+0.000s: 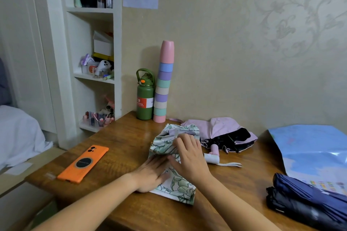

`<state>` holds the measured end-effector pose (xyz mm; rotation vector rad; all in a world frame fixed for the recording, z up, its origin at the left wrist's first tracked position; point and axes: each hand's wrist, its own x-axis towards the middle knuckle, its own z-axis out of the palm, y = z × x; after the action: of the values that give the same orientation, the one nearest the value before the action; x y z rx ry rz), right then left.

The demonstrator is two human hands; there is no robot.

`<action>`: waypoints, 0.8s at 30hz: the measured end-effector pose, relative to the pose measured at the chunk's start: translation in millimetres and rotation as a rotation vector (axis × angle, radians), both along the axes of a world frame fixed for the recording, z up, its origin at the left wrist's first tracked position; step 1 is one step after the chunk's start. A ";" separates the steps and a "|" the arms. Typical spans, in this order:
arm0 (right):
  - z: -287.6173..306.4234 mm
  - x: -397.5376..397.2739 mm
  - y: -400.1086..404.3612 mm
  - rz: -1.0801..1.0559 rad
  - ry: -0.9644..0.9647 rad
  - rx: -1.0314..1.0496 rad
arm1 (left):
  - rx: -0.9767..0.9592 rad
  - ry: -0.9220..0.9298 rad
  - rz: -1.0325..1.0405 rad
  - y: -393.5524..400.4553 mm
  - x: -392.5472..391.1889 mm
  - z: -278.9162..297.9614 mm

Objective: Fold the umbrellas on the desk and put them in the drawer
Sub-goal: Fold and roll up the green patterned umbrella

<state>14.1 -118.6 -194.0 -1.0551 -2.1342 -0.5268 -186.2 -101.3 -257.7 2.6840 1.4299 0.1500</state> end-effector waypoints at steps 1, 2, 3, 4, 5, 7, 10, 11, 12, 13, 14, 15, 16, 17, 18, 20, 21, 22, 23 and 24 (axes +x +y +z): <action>-1.0 -0.6 -2.0 0.000 -0.009 -0.034 | 0.011 -0.014 -0.001 -0.6 -0.7 -0.7; -2.5 -0.6 -2.8 -0.001 -0.020 -0.081 | 0.013 -0.017 -0.005 -1.3 -1.2 -1.2; -3.2 -0.3 -3.4 -0.009 -0.041 -0.125 | 0.014 -0.010 -0.006 -2.7 -0.8 -0.7; -4.1 0.2 -2.8 -0.022 -0.074 -0.175 | 0.007 -0.009 -0.006 -4.5 0.0 0.0; -4.0 0.7 -2.6 -0.036 -0.122 -0.238 | -0.014 -0.038 0.000 -6.0 0.9 1.6; -4.8 2.8 -3.1 -0.056 -0.193 -0.367 | -0.072 -0.156 0.038 -7.5 0.1 7.4; -8.9 9.4 -8.7 -0.049 -0.110 -0.489 | -0.149 -0.302 0.155 -5.6 -11.3 14.6; -9.7 11.8 -10.1 -0.064 -0.068 -0.500 | -0.149 -0.314 0.195 -5.2 -15.5 17.3; -10.2 13.9 -10.3 -0.092 -0.051 -0.497 | -0.147 -0.324 0.220 -4.4 -18.8 18.8; -9.0 15.4 -10.9 -0.133 -0.063 -0.492 | -0.145 -0.323 0.225 -4.3 -20.8 20.5; -6.7 16.9 -11.0 -0.183 -0.097 -0.495 | -0.149 -0.327 0.224 -4.7 -21.1 22.0; -2.3 18.6 -12.5 -0.232 -0.143 -0.512 | -0.149 -0.328 0.225 -4.2 -20.9 22.5; 2.4 20.2 -14.6 -0.278 -0.193 -0.543 | -0.153 -0.332 0.218 -4.5 -20.3 23.7; 7.7 21.1 -17.5 -0.317 -0.250 -0.585 | -0.156 -0.340 0.213 -4.4 -19.7 24.5; 12.1 21.4 -20.7 -0.340 -0.307 -0.623 | -0.163 -0.348 0.212 -4.7 -19.0 25.5; 20.3 17.9 -28.8 -0.363 -0.406 -0.688 | -0.186 -0.360 0.217 -4.4 -19.2 24.0; 24.7 14.1 -33.7 -0.368 -0.441 -0.731 | -0.191 -0.362 0.218 -4.2 -19.8 23.2; 29.4 9.3 -38.2 -0.364 -0.481 -0.783 | -0.193 -0.374 0.218 -4.4 -20.5 22.1; 35.3 4.5 -43.1 -0.343 -0.528 -0.841 | -0.193 -0.385 0.220 -5.3 -21.6 20.6; 42.1 -0.3 -47.8 -0.302 -0.581 -0.918 | -0.195 -0.401 0.219 -5.4 -22.4 18.5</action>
<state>13.8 -166.4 -151.9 -1.9196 -2.8343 0.0865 -208.6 -106.6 -239.2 2.1799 1.5088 0.5053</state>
